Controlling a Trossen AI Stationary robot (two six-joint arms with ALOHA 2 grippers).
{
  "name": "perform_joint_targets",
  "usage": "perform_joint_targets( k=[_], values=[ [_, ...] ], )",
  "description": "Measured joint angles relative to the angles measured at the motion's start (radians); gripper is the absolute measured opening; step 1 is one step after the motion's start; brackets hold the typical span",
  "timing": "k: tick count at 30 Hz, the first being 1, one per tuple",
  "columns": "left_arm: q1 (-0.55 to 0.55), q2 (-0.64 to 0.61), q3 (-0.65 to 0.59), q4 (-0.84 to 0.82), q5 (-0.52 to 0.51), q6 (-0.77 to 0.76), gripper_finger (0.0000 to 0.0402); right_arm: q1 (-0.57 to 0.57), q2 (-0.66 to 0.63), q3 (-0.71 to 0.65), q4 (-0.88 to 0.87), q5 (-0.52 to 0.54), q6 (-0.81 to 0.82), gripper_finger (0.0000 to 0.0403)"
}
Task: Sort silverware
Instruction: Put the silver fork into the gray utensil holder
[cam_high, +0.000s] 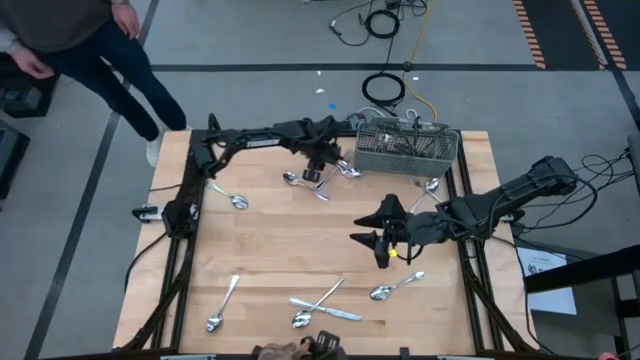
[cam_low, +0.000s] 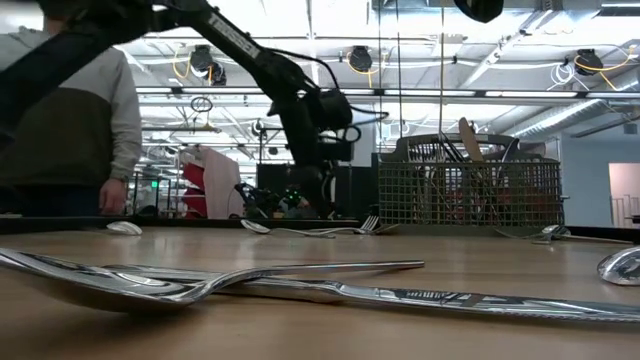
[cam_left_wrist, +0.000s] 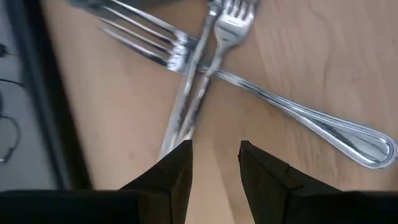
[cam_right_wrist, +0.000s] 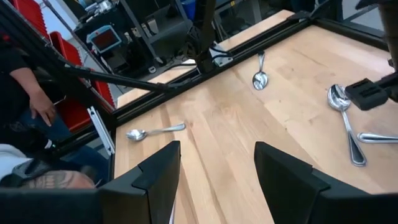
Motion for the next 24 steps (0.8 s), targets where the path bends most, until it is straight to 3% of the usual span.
perform_joint_targets(
  k=[6, 13, 24],
  values=[
    [0.007, 0.069, 0.083, -0.034, -0.001, -0.003, 0.0138, -0.001, 0.0, 0.0, 0.0, -0.001, 0.0, 0.0196],
    [0.03, 0.07, 0.092, -0.036, -0.001, 0.021, 0.0138, -0.001, 0.0, 0.0, -0.001, -0.007, 0.0, 0.0196],
    [0.09, 0.105, 0.092, -0.072, 0.121, 0.01, 0.0136, -0.001, 0.0, 0.0, 0.0, -0.006, 0.007, 0.0196]
  ],
)
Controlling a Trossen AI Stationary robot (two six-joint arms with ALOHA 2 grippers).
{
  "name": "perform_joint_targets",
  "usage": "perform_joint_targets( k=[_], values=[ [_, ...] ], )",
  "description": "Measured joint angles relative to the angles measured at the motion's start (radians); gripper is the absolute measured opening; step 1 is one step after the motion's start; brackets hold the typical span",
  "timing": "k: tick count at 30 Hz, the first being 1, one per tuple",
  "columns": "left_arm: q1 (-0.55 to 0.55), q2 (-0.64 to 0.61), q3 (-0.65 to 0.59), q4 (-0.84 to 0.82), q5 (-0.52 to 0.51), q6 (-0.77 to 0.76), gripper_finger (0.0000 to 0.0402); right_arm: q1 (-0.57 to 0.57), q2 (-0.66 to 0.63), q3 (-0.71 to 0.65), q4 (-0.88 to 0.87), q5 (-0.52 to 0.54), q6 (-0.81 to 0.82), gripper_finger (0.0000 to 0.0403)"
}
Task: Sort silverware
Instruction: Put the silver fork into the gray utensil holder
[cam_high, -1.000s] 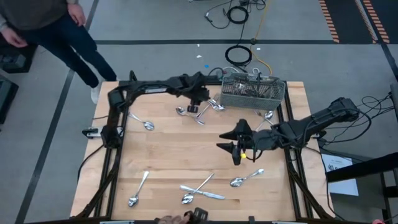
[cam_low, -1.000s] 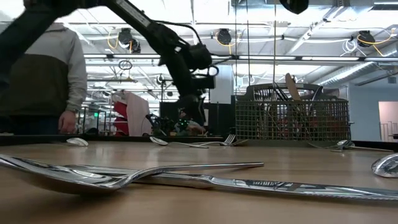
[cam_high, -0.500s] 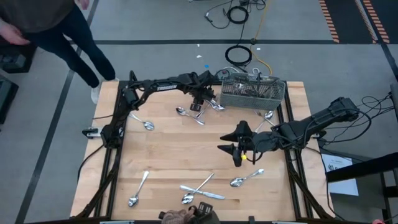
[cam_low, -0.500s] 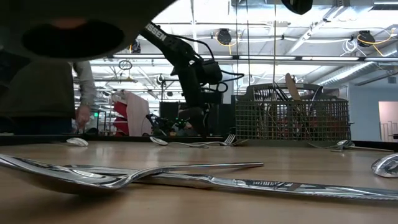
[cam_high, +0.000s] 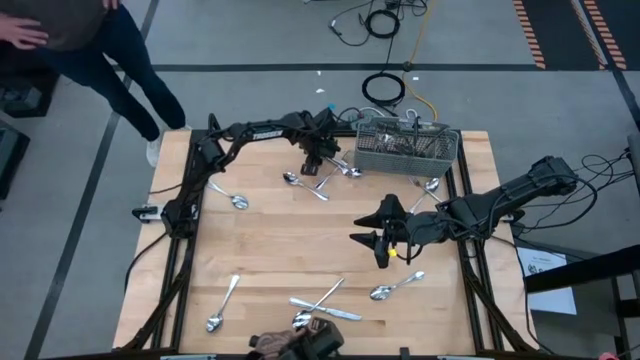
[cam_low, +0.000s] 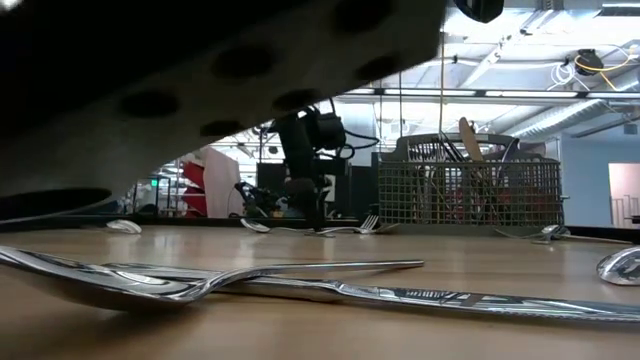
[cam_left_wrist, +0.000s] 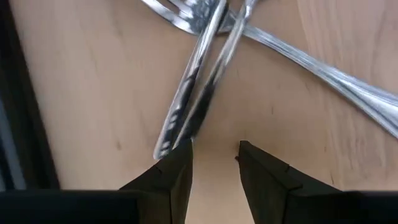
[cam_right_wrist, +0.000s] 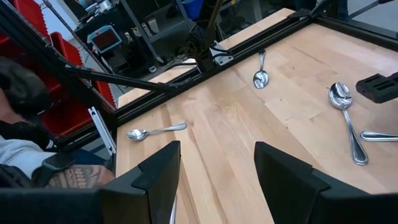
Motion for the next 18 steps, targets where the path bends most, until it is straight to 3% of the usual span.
perform_joint_targets(
  k=[8, 18],
  values=[
    [0.014, -0.002, 0.0, -0.003, 0.006, -0.016, 0.0107, 0.0, 0.0, 0.0, 0.016, 0.001, 0.001, 0.0196],
    [0.005, -0.019, 0.004, 0.034, 0.019, 0.017, 0.0104, 0.0, 0.0, 0.0, 0.015, 0.0, 0.022, 0.0196]
  ],
)
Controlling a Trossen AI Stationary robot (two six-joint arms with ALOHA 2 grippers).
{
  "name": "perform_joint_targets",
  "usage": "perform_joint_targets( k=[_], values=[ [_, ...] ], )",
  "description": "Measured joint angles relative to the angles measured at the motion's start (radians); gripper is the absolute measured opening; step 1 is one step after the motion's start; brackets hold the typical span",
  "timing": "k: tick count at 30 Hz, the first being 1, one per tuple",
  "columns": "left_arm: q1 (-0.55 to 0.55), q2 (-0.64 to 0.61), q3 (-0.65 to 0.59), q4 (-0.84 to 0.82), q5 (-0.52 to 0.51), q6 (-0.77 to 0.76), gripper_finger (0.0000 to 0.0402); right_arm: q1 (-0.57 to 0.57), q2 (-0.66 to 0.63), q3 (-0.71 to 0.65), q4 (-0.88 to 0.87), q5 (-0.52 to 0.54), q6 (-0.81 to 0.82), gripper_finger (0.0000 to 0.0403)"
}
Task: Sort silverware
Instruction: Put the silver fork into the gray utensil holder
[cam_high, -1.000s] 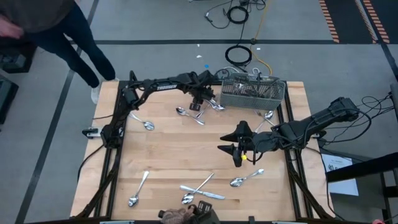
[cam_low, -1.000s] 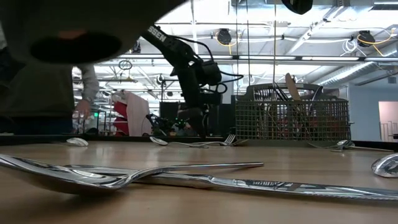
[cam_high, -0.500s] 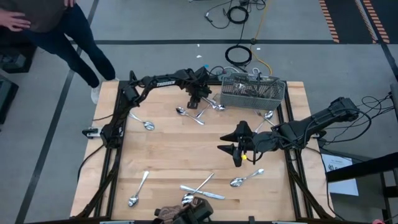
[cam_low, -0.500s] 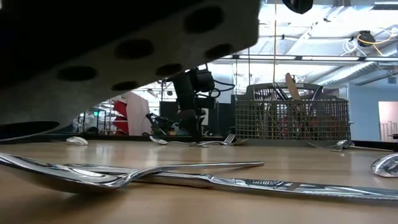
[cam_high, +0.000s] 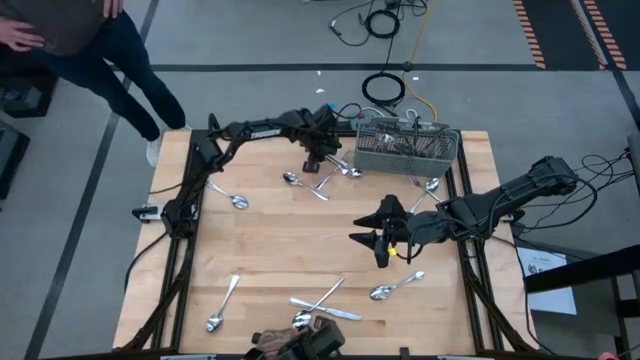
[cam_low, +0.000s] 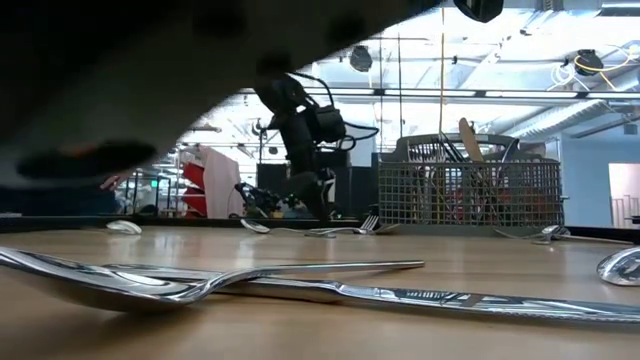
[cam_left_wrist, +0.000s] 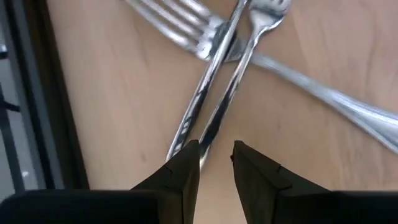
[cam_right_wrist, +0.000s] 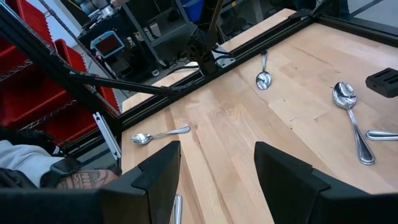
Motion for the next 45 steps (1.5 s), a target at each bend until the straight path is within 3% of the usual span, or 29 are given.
perform_joint_targets(
  k=[11, 14, 18, 31, 37, 45],
  values=[
    [0.035, 0.022, 0.003, 0.012, 0.004, -0.003, 0.0104, 0.0, 0.0, 0.0, 0.005, -0.002, 0.004, 0.0196],
    [0.054, 0.031, 0.002, 0.002, 0.066, -0.005, 0.0104, 0.0, 0.0, 0.0, 0.007, -0.003, 0.019, 0.0196],
    [0.056, 0.033, 0.004, -0.021, 0.067, 0.005, 0.0104, 0.0, 0.0, 0.0, 0.008, -0.003, 0.031, 0.0196],
    [0.055, 0.033, 0.005, -0.076, 0.035, 0.028, 0.0104, 0.013, 0.0, 0.0, 0.016, -0.003, 0.038, 0.0196],
    [0.042, 0.019, 0.004, -0.116, -0.064, 0.027, 0.0104, 0.019, 0.0, 0.0, 0.015, -0.003, 0.034, 0.0196],
    [0.0, -0.024, 0.002, -0.084, -0.041, 0.053, 0.0104, 0.019, 0.0, 0.0, 0.011, -0.003, 0.007, 0.0196]
  ],
)
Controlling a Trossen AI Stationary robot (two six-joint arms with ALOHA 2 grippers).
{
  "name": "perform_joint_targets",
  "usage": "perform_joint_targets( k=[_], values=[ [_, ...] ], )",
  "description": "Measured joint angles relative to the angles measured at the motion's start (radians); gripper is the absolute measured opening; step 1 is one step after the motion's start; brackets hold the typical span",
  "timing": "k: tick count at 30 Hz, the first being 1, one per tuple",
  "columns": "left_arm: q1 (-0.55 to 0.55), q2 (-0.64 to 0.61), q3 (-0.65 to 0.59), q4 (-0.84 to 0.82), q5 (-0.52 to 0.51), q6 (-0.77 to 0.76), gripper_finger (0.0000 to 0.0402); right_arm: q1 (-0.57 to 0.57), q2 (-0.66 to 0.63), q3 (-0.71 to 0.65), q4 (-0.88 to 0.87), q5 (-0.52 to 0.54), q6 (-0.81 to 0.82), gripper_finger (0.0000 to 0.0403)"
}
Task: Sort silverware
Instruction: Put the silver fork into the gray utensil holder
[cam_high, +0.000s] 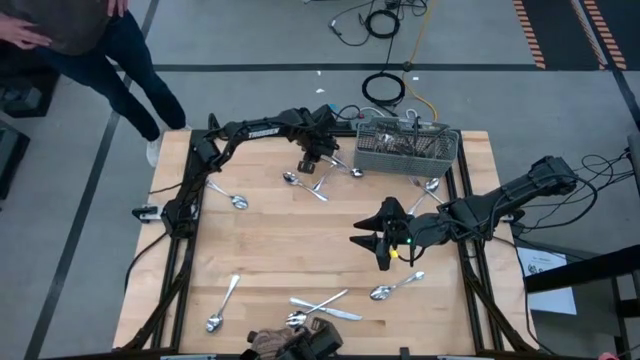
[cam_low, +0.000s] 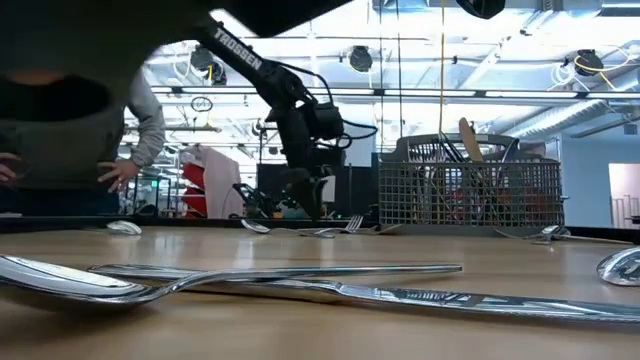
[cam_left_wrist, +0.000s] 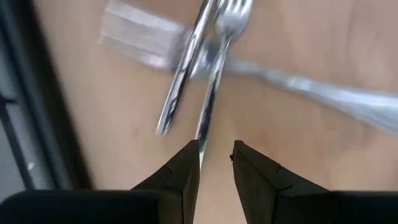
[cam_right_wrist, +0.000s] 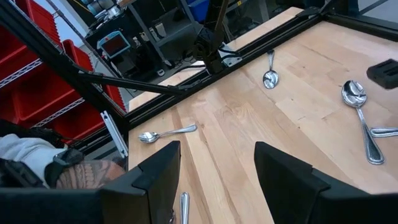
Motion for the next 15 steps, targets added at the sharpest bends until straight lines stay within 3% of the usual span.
perform_joint_targets(
  k=[8, 15],
  values=[
    [-0.017, 0.021, 0.0, 0.11, 0.028, 0.018, 0.0104, 0.007, 0.0, 0.0, 0.001, -0.003, 0.021, 0.0196],
    [-0.017, 0.035, 0.001, 0.1, 0.041, -0.014, 0.0104, 0.028, 0.0, 0.0, 0.002, 0.0, 0.049, 0.0196]
  ],
)
